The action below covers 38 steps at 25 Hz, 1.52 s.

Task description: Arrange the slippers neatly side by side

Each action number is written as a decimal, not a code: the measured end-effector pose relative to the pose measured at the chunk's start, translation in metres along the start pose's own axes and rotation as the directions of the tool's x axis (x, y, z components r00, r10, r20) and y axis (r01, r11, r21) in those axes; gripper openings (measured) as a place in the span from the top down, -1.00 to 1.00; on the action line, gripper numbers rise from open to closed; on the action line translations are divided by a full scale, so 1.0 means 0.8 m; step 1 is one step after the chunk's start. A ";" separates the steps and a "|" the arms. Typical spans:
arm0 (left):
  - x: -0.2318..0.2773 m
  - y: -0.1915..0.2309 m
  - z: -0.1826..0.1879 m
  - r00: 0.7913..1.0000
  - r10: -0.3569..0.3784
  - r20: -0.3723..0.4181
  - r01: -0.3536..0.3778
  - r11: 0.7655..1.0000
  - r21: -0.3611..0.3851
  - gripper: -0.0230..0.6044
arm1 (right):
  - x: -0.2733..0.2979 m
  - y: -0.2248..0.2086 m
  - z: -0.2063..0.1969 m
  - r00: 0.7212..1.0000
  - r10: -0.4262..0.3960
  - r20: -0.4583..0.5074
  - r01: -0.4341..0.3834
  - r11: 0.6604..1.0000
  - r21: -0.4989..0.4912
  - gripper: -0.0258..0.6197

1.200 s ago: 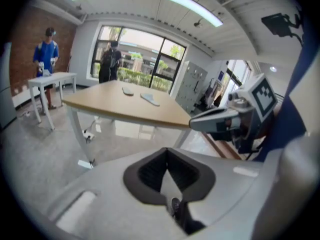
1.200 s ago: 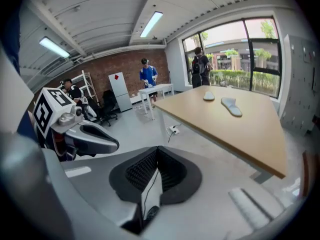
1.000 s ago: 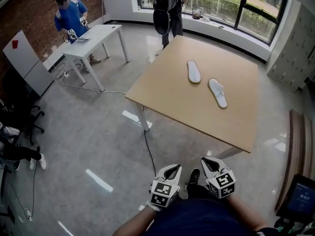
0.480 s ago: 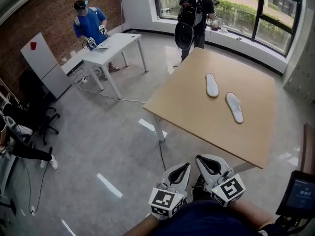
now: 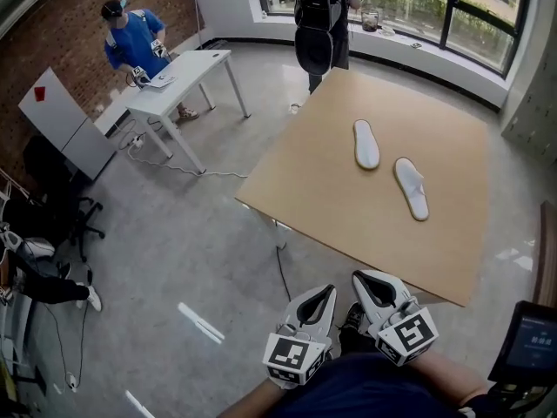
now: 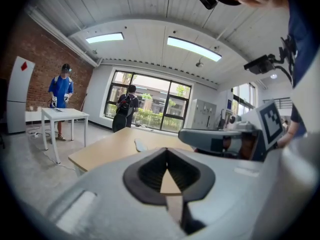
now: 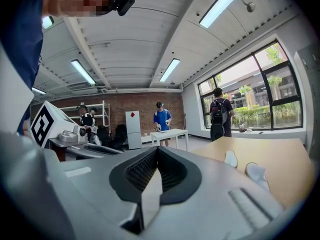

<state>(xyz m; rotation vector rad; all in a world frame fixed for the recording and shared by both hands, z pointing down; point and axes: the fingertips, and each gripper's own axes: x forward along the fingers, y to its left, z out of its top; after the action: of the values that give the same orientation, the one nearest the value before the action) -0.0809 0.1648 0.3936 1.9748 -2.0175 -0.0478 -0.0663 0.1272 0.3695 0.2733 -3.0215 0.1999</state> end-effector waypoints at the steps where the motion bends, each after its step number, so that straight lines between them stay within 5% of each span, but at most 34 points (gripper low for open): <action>1: 0.013 0.000 0.005 1.000 -0.005 -0.006 0.005 1.000 0.004 0.92 | 0.003 -0.013 0.004 1.000 -0.006 -0.002 0.006 1.000 0.009 0.90; 15: 0.198 -0.010 0.050 0.999 -0.029 -0.034 0.031 0.998 0.062 0.92 | 0.029 -0.203 0.042 0.996 -0.068 0.060 0.064 0.996 0.057 0.90; 21: 0.216 -0.006 0.061 0.998 -0.036 -0.058 0.040 0.996 0.074 0.92 | 0.027 -0.235 0.036 0.988 -0.137 0.078 0.131 0.988 0.081 0.90; 38: 0.337 0.047 0.076 0.955 -0.267 -0.126 0.281 0.954 0.107 0.92 | 0.078 -0.339 0.025 0.913 -0.408 0.016 0.403 0.907 0.123 0.90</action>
<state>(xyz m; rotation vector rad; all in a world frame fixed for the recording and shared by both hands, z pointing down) -0.1314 -0.1091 0.3991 2.2706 -1.7025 0.1247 -0.0789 -0.1508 0.3899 0.9154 -2.9079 0.3366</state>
